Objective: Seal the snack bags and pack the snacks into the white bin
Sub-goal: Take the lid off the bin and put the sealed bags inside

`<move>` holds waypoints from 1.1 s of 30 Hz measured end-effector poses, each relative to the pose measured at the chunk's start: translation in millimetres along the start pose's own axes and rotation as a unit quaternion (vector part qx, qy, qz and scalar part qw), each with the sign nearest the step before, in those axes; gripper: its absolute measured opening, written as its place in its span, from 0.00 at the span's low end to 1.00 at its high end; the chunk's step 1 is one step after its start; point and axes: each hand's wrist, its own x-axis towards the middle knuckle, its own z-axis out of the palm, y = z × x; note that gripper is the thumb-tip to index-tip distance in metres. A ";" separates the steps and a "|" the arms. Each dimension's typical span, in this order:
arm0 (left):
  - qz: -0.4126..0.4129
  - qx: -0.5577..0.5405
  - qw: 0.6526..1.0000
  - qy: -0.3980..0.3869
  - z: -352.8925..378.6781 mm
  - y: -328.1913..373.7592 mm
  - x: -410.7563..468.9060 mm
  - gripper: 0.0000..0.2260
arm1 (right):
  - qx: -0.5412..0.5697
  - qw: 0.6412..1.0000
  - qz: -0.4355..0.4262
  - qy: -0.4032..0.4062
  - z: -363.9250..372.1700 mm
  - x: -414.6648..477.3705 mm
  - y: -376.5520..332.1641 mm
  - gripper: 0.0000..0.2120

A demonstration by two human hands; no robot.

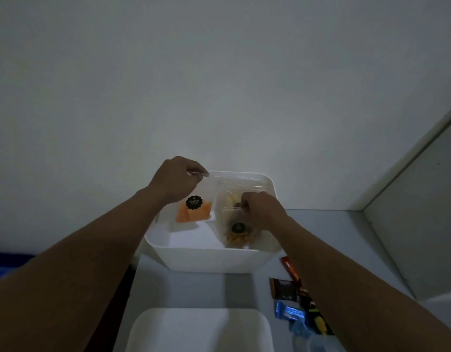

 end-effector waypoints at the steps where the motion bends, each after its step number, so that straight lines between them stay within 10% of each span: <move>1: -0.003 -0.012 1.000 -0.013 2.1 -2.2 -1.0 0.09 | -0.017 1.000 -0.005 0.005 3.3 2.3 0.6 0.09; 16: -0.019 -0.070 0.983 -0.167 33.4 20.8 0.2 0.09 | -0.018 0.988 -0.005 0.153 -4.1 -7.0 27.8 0.22; 23: -0.021 -0.067 0.981 -0.182 89.6 25.8 3.8 0.10 | 0.177 0.983 0.047 -0.017 -8.5 -35.3 41.7 0.32; 33: 0.004 0.070 0.992 -0.102 141.6 19.8 0.1 0.07 | 0.211 0.975 0.075 -0.011 3.1 -38.5 46.0 0.32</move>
